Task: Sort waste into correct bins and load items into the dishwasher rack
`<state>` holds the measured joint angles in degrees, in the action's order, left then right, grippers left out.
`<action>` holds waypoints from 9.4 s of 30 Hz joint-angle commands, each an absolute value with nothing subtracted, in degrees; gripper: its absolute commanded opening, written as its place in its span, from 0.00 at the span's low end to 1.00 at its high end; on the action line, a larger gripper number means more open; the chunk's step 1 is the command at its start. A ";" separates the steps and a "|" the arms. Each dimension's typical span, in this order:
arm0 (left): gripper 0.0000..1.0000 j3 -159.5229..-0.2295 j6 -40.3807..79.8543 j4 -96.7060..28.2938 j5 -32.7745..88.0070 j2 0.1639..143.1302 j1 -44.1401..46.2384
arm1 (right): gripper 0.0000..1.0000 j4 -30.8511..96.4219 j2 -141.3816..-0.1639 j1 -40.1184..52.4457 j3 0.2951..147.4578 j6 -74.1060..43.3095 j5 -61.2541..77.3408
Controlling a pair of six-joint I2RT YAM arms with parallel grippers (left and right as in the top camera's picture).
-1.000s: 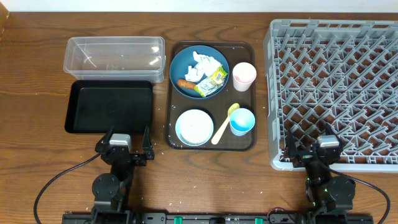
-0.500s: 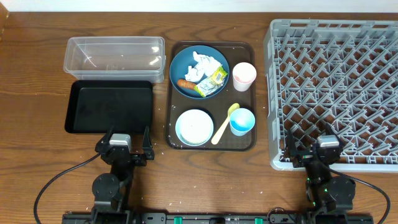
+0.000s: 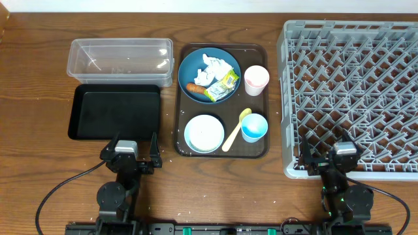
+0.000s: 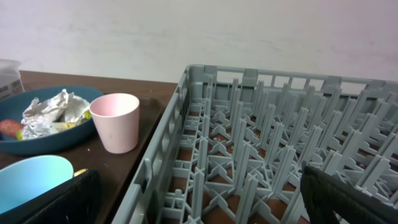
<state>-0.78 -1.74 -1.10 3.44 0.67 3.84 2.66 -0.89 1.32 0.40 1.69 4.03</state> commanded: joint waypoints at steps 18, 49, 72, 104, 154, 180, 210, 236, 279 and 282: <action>0.96 -32.23 -0.16 -1.78 14.57 29.39 3.57 | 0.99 -16.36 -7.33 1.34 12.10 2.76 9.08; 0.96 -119.81 -10.39 -49.45 16.05 126.82 17.72 | 0.99 29.41 -62.41 1.43 58.92 7.25 21.47; 0.74 -119.07 11.27 -43.70 5.13 139.09 20.80 | 0.97 31.99 -63.02 1.43 58.92 7.33 21.21; 0.06 -119.87 11.27 -45.98 3.53 119.42 20.03 | 0.89 32.77 -63.02 1.43 58.92 7.33 20.97; 0.65 -119.20 7.25 -52.99 8.40 117.30 5.98 | 0.88 32.64 -63.02 1.43 58.92 6.68 21.02; 0.72 -117.69 4.67 -46.39 9.67 136.66 24.47 | 0.88 34.20 -63.02 1.43 58.92 6.68 21.02; 0.06 -118.83 5.04 -45.06 9.67 142.12 24.21 | 0.88 34.35 -63.02 1.43 58.92 6.68 21.06; 0.06 -117.97 36.38 -52.90 -16.62 123.72 5.89 | 0.89 33.82 -63.02 1.43 58.92 6.68 21.04; 0.82 -111.39 35.53 -54.19 -3.11 118.63 21.23 | 0.89 33.52 -63.02 1.43 58.92 5.82 21.06; 0.82 -111.20 40.38 -54.17 -7.27 120.81 23.81 | 0.90 33.67 -63.02 1.43 58.89 5.80 21.06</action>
<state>-111.94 31.75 -53.84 -2.02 118.98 22.17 33.61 -62.96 1.32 58.02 6.48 20.64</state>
